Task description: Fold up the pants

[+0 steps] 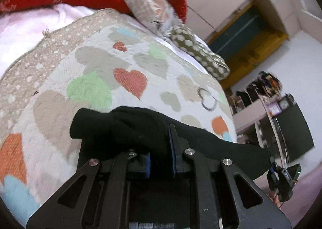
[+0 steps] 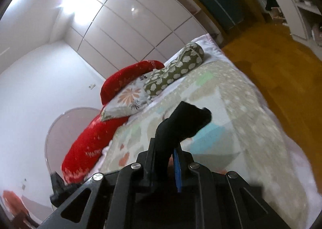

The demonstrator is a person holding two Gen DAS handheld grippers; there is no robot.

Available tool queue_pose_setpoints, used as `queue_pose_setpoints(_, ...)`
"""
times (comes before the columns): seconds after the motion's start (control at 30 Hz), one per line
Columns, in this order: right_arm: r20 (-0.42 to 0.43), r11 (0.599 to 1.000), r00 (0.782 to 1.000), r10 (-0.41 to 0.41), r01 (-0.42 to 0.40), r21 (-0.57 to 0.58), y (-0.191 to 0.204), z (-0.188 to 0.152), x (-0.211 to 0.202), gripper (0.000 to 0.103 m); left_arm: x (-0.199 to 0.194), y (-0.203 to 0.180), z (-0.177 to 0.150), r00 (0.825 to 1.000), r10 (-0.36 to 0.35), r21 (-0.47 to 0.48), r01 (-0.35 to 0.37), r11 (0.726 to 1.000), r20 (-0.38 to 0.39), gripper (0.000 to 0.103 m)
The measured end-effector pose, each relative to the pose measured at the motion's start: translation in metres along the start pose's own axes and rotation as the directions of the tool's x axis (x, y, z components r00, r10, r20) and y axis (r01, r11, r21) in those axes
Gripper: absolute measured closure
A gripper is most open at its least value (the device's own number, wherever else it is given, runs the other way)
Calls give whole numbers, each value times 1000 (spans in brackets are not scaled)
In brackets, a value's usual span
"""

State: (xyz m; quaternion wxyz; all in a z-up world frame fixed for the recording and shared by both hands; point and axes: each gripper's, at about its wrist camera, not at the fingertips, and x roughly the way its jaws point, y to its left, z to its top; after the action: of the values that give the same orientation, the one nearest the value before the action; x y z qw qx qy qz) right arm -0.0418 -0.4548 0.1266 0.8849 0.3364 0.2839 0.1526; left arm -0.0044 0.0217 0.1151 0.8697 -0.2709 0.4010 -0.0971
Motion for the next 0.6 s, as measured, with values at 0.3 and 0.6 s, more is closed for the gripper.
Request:
queue_pose_setpoints(0.3,-108,982,991,-78,95,163,-56,-69,-26,89,7,27,-70,984,143,28,-141,990,-101,90)
queue_pose_setpoints(0.6,-47,991,994,-103,106,82,-38,-67,-58,89,-21,15,-64,991,130,65,-128,990,-21,90)
